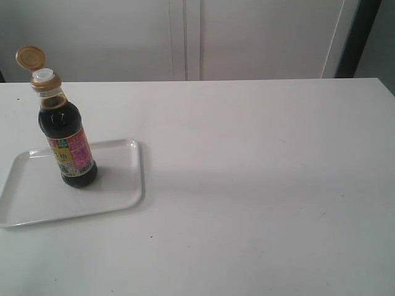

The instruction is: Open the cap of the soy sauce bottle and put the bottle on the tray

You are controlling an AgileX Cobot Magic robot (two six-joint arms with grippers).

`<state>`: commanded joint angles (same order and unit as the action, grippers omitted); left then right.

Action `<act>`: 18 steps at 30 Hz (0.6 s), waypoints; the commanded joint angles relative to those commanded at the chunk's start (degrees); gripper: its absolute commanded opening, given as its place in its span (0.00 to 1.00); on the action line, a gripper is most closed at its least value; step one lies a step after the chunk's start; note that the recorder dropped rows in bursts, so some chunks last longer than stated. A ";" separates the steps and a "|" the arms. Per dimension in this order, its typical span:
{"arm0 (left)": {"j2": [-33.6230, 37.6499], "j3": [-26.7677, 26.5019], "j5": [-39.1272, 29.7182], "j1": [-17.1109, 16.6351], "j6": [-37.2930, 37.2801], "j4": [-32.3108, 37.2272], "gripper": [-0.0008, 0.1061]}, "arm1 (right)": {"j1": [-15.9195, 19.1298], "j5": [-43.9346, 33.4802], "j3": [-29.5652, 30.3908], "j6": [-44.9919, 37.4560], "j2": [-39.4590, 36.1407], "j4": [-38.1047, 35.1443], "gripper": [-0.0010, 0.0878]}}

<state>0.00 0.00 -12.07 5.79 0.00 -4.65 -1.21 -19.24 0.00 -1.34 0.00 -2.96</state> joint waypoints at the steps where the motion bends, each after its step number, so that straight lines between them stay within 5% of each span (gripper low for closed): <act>1: 0.00 0.00 0.00 0.00 0.00 0.00 0.01 | 0.37 0.00 0.00 0.00 0.00 0.00 0.01; 18: 0.00 0.00 0.00 0.00 0.00 0.00 0.01 | 0.75 0.00 0.00 0.00 0.00 0.00 0.01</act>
<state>0.00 0.00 -12.07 5.79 0.00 -4.65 -0.46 -19.24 0.00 -1.34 0.00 -2.96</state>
